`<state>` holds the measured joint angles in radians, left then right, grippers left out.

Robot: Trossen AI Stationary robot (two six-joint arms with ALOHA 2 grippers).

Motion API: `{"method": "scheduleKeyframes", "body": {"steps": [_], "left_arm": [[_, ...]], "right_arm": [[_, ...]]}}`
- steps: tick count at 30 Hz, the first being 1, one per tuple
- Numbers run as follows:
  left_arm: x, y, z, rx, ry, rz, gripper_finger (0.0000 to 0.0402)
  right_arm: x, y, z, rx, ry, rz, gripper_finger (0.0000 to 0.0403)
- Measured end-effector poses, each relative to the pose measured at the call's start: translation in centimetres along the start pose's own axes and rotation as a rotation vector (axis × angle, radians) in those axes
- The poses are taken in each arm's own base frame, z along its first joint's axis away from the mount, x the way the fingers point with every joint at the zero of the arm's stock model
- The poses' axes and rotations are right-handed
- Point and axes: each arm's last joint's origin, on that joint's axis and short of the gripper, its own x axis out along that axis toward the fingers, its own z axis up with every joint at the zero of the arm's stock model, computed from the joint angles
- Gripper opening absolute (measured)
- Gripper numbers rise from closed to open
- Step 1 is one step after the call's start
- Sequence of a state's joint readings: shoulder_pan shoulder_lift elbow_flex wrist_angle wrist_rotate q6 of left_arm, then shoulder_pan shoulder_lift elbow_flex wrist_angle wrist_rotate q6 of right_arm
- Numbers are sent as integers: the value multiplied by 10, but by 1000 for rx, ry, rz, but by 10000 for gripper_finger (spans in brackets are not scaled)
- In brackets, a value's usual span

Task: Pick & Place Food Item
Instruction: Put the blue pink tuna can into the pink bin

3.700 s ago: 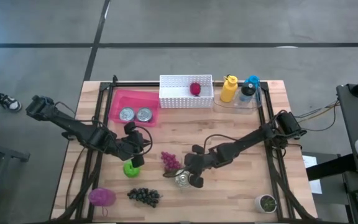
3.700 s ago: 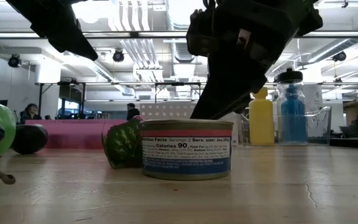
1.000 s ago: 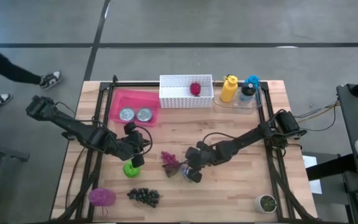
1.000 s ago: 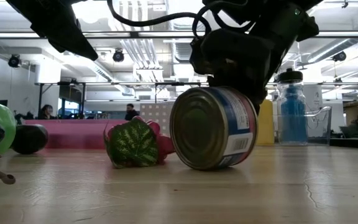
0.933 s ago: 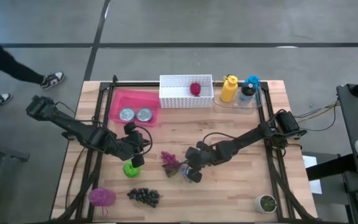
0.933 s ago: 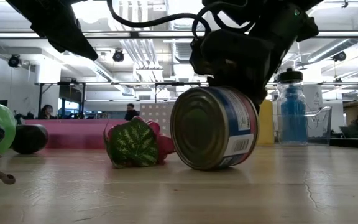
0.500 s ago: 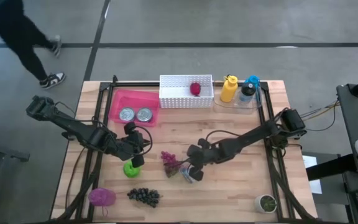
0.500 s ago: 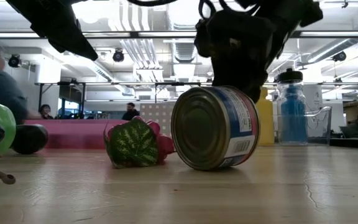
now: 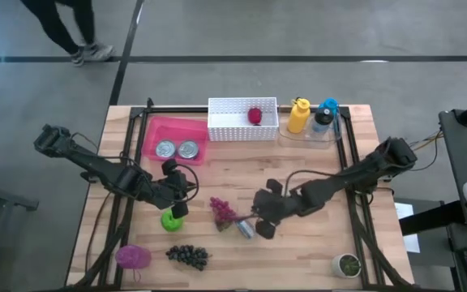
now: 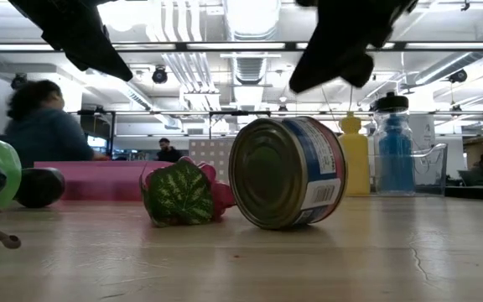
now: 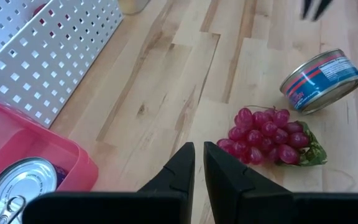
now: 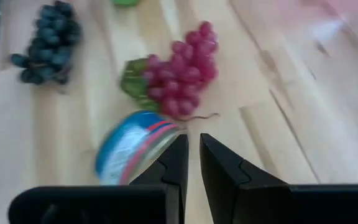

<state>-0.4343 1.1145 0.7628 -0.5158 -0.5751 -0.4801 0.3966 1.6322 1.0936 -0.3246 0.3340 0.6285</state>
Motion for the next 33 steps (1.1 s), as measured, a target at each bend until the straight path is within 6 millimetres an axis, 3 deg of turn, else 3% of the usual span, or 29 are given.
{"method": "scheduleKeyframes", "body": {"steps": [7,13,23,33], "left_arm": [[0,0,0,-1,-2,-1,39],[0,0,0,-1,-4,-2,39],[0,0,0,0,-3,-2,39],[0,0,0,3,-3,-2,38]], "right_arm": [[-22,35,-8,-64,-64,45,38],[-29,51,-20,-79,-71,61,38],[-37,60,-36,-2,-33,51,38],[-38,54,-49,56,48,-12,38]]}}
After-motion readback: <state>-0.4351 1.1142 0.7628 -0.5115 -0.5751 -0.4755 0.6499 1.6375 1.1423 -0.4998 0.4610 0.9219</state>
